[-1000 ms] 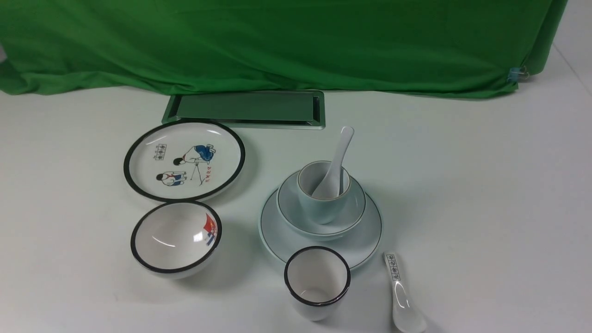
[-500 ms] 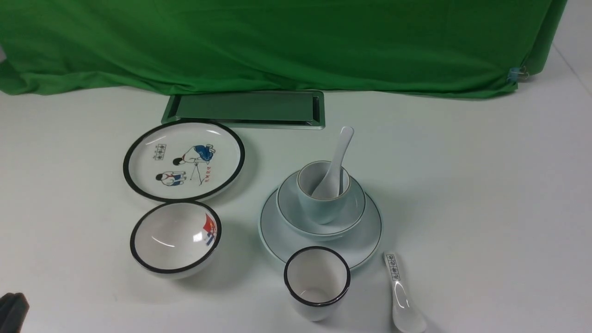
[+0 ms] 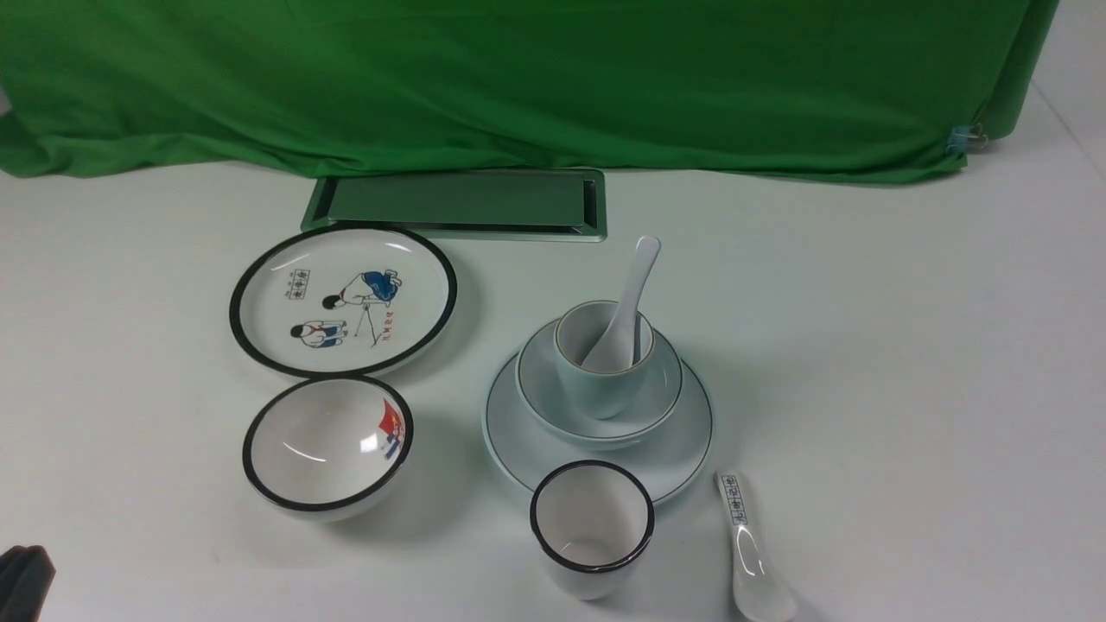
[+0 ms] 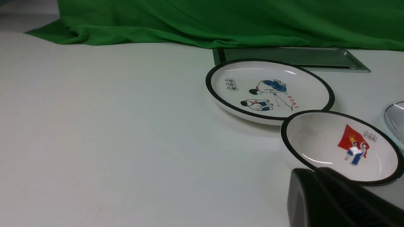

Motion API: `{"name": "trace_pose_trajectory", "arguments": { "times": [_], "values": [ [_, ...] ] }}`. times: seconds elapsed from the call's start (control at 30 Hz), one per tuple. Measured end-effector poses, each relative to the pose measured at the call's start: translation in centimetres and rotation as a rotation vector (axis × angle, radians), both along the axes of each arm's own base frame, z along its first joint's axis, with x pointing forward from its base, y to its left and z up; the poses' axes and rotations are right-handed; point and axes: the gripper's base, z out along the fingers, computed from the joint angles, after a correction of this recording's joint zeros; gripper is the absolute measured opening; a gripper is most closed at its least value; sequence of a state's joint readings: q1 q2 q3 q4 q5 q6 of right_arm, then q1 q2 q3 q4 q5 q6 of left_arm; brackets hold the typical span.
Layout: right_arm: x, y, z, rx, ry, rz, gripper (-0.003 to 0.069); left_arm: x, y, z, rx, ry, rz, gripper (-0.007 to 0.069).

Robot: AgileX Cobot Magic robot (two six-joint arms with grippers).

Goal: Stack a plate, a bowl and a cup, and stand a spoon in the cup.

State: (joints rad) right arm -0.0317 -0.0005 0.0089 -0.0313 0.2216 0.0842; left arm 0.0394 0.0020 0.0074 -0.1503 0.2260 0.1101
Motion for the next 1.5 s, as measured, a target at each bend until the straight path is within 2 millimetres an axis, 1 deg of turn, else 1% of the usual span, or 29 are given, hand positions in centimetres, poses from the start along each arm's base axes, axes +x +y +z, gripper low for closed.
{"name": "trace_pose_trajectory", "arguments": {
  "times": [0.5, 1.07, 1.5],
  "values": [
    [0.0, 0.0, 0.0, -0.001, 0.0, 0.0, 0.0203, 0.0, 0.0, 0.0, 0.0, 0.0, 0.0, -0.0029],
    [0.0, 0.0, -0.01, -0.001, 0.001, 0.0, 0.0235, 0.0, 0.0, 0.0, 0.0, 0.0, 0.0, -0.0029],
    [0.0, 0.0, -0.01, -0.001, 0.001, 0.0, 0.0239, 0.0, 0.0, 0.0, 0.0, 0.0, 0.0, -0.0029]
  ]
}}
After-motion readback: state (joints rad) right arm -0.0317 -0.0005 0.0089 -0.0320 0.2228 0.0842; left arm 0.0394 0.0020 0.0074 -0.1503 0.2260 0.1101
